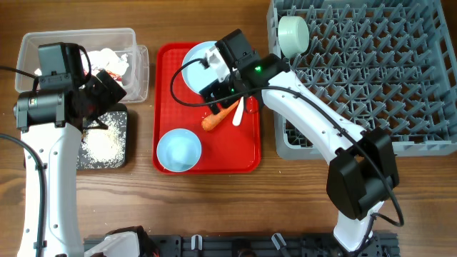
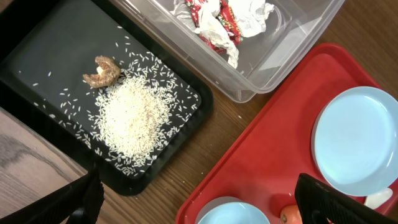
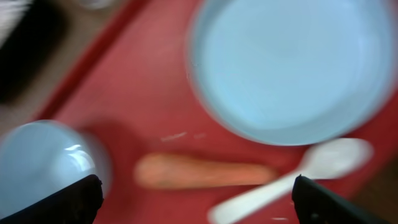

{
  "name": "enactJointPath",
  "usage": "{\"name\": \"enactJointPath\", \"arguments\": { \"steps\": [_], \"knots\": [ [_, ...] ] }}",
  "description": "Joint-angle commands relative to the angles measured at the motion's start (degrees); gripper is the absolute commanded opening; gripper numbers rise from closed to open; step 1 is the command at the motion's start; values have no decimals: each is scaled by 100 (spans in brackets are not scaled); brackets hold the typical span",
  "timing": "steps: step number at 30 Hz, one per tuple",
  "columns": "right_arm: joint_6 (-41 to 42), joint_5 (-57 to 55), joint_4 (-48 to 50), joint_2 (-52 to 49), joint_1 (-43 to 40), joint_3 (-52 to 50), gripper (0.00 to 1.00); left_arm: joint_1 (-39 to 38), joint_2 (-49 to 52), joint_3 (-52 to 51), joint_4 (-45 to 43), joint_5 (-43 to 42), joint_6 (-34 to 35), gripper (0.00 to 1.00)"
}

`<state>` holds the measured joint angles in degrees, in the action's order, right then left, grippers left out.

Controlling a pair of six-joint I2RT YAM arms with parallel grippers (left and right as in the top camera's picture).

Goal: Sort waste into correct bins and load items into the dishwasher rack
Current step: 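Move the right gripper to the light-blue bowl on the red tray and grasp it, then carry the light-blue bowl into the rack and release it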

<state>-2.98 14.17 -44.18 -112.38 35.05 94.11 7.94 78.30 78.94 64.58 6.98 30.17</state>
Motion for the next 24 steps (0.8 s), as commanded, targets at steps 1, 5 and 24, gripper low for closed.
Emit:
{"name": "enactJointPath", "arguments": {
  "steps": [1, 5, 24],
  "knots": [
    [761, 1633, -212, 28, 63, -13, 99, 37, -50, 39, -2, -4, 72, 100],
    [2761, 874, -302, 28, 538, -588, 64, 37, -50, 39, -2, -7, 72, 100],
    [3866, -407, 839, 264, 1189, -1930, 4, 37, -50, 39, -2, -4, 72, 100]
  ]
}}
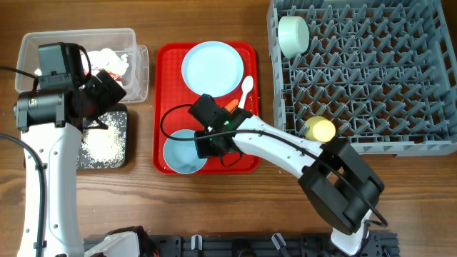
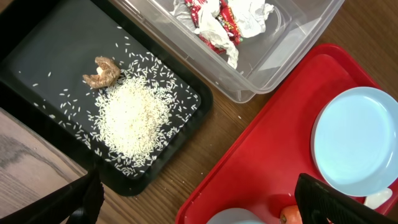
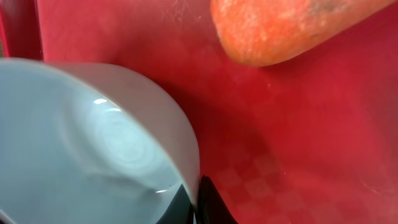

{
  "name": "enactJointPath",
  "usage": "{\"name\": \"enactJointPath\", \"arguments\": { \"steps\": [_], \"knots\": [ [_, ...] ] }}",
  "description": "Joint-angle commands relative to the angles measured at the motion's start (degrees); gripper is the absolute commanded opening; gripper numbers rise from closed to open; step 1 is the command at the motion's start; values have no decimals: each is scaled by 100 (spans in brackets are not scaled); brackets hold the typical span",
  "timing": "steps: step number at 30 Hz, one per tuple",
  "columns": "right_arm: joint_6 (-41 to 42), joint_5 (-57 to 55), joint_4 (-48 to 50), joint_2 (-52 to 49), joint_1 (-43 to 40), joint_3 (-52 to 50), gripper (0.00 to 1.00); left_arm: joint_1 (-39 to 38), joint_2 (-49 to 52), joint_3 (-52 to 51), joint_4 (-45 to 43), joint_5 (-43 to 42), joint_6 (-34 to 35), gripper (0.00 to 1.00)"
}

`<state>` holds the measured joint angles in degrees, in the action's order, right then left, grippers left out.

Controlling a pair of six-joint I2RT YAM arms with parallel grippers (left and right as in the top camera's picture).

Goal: Sort waste into correct bins and load items into the dishwasher rack
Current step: 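Carry the light-blue bowl into the rack and release it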

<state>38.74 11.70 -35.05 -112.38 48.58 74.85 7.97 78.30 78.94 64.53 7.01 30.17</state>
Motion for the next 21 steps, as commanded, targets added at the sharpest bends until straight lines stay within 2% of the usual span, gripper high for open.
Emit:
{"name": "enactJointPath", "arguments": {
  "steps": [1, 4, 5, 6, 9, 11, 13, 15, 16, 17, 19, 21],
  "knots": [
    [-468, -170, -149, 494, -249, -2, 4, 35, -50, 39, 2, -7, 72, 100],
    [-728, -896, -343, 1615, -509, -2, 4, 35, -50, 39, 2, -7, 72, 100],
    [-708, -2551, -551, 2304, -669, -2, 4, 35, -50, 39, 2, -7, 72, 100],
    [-706, -3316, -634, 2522, -737, -2, 4, 35, -50, 39, 2, -7, 72, 100],
    [-713, -6645, -739, 2916, -1200, -4, 4, 35, -50, 39, 2, -7, 72, 100],
    [-787, -7783, -743, 2691, -1676, -4, 4, 35, -50, 39, 2, -7, 72, 100],
    [-1641, -8098, -487, 2282, -2197, -4, 4, 35, -52, 39, 2, -7, 72, 100],
    [-3497, -8378, 144, 1735, -2551, -4, 4, 35, -50, 39, 2, -7, 72, 100],
    [-4096, -8540, 535, 1523, -2583, -4, 4, 35, -52, 39, 2, -7, 72, 100],
    [-4913, -8671, 1285, 1226, -2566, -4, 4, 35, -50, 39, 2, -7, 72, 100],
    [-5853, -8673, 2194, 885, -2522, -4, 4, 35, -52, 39, 2, -9, 72, 100],
    [-6083, -8668, 2459, 713, -2511, -4, 5, 35, -50, 39, 2, -7, 72, 100]
  ]
}}
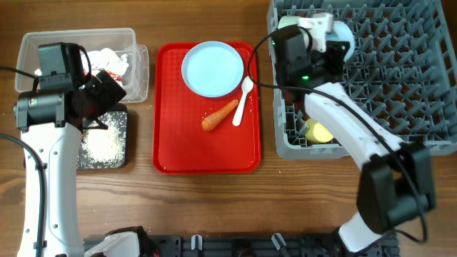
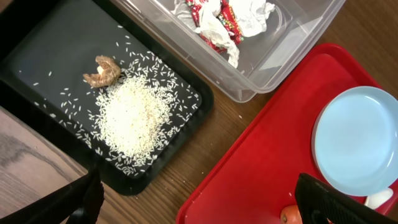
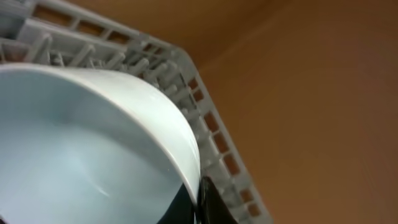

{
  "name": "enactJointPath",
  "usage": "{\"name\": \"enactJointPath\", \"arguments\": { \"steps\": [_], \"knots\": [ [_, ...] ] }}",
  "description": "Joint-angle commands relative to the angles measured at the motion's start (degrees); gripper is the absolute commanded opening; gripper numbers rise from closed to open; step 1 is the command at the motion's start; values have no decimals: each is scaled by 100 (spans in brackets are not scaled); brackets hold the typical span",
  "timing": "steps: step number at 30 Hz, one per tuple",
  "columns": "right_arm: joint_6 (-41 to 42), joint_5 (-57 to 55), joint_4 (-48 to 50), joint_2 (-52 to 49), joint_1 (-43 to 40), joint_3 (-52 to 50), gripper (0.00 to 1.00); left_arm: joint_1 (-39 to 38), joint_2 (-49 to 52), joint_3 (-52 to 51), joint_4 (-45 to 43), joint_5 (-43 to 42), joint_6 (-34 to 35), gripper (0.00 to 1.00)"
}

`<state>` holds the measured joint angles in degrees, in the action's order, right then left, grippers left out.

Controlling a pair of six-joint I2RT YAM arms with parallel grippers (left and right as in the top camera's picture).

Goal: Sort waste into correct bins and load items into the dishwasher rack
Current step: 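Carry the light-blue bowl into the rack and release it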

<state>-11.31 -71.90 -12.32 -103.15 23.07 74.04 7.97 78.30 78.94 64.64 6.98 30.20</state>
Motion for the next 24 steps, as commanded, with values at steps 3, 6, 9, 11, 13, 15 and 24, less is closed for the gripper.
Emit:
{"name": "enactJointPath", "arguments": {
  "steps": [3, 6, 9, 11, 13, 15, 24],
  "knots": [
    [-1080, -247, 223, -339, 98, 72, 4, 35, -50, 39, -9, -7, 70, 100],
    [-1078, 356, 57, -339, 387, 59, 4, 35, -50, 39, -9, -4, 70, 100],
    [-903, 507, -302, -341, 424, 44, 4, 35, -50, 39, -9, -4, 70, 100],
    [-649, 407, -483, -341, 380, 44, 4, 35, -52, 39, -9, -7, 70, 100],
    [-605, 201, -483, -341, 343, 44, 4, 35, -50, 39, -9, -4, 70, 100],
    [-603, 101, -481, -341, 282, 44, 4, 35, -50, 39, -9, -4, 70, 100],
    [-649, 293, -903, -540, 457, 44, 4, 35, -50, 39, -9, -4, 70, 100]
  ]
}}
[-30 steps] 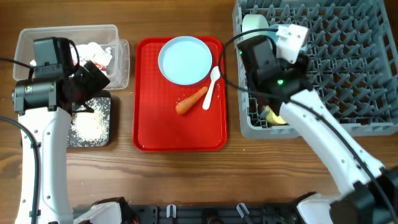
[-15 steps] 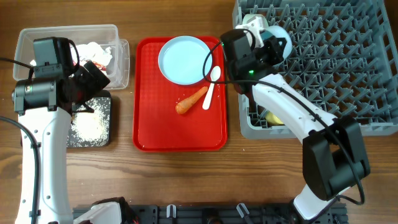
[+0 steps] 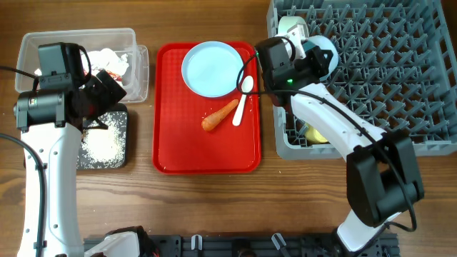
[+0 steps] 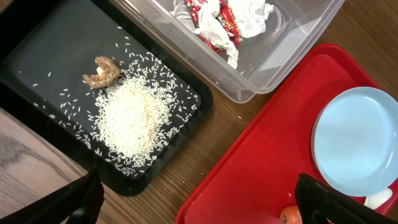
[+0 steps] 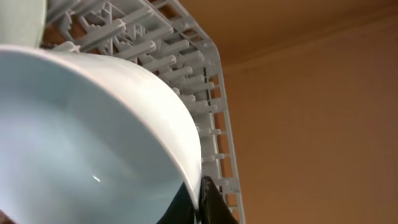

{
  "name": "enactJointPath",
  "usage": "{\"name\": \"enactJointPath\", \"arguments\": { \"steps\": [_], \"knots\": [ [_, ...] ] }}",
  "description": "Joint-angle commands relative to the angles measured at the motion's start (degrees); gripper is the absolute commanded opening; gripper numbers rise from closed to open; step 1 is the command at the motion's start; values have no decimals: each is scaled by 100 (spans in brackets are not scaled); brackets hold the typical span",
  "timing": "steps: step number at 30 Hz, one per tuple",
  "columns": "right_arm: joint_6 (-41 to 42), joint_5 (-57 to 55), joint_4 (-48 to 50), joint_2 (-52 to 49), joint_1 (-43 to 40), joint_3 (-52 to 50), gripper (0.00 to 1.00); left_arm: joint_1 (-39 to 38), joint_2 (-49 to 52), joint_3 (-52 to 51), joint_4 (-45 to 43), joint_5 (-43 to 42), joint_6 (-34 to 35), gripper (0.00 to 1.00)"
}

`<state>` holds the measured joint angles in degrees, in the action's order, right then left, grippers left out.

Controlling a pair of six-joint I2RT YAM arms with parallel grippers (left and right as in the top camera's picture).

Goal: Sort waste into correct bins and load items into the dishwasher rack

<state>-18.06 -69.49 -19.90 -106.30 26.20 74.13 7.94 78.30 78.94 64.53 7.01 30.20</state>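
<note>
My right gripper [image 3: 311,57] is shut on the rim of a light blue bowl [image 3: 323,53], holding it tilted over the far left corner of the grey dishwasher rack [image 3: 371,86]. The right wrist view is mostly filled by the bowl [image 5: 87,137], its rim pinched between the fingertips [image 5: 209,202]. A pale green cup [image 3: 288,27] stands in the rack right beside it. On the red tray [image 3: 178,143] lie a light blue plate [image 3: 212,68], a white spoon [image 3: 243,89] and a carrot [image 3: 220,116]. My left gripper [image 4: 199,211] hangs open, empty, above the gap between black tray and red tray.
A clear bin [image 3: 78,50] with crumpled wrappers [image 4: 227,22] stands far left. In front of it a black tray [image 4: 50,50] holds rice [image 4: 130,118] and a brown scrap [image 4: 102,70]. A yellow item [image 3: 315,133] lies in the rack's near left part.
My right gripper with the blue bowl has shifted a little left and toward the front, closer to the rack's tines beside the green cup. The left arm has not moved.
My right gripper was open over the tray near the carrot, with the blue bowl standing on the tray's front left. Then it was shut on the bowl's rim there. Then the bowl was held over the rack's far left corner, where it remains now.
</note>
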Motion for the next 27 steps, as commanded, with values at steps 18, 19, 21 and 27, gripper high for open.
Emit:
{"name": "enactJointPath", "arguments": {
  "steps": [18, 19, 21, 27],
  "knots": [
    [35, 2116, 98, 483, 1515, 52, 100, 37, -50, 39, 2, -7, 70, 100],
    [214, 2417, 11, 614, 1569, 52, 100, 37, -50, 42, 2, -7, 70, 100],
    [798, 3585, -361, 872, 1727, 52, 100, 37, -50, 39, 2, -7, 70, 100],
    [2861, 7788, -833, 977, 1810, 52, 100, 37, -50, 39, 2, -7, 70, 100]
  ]
}}
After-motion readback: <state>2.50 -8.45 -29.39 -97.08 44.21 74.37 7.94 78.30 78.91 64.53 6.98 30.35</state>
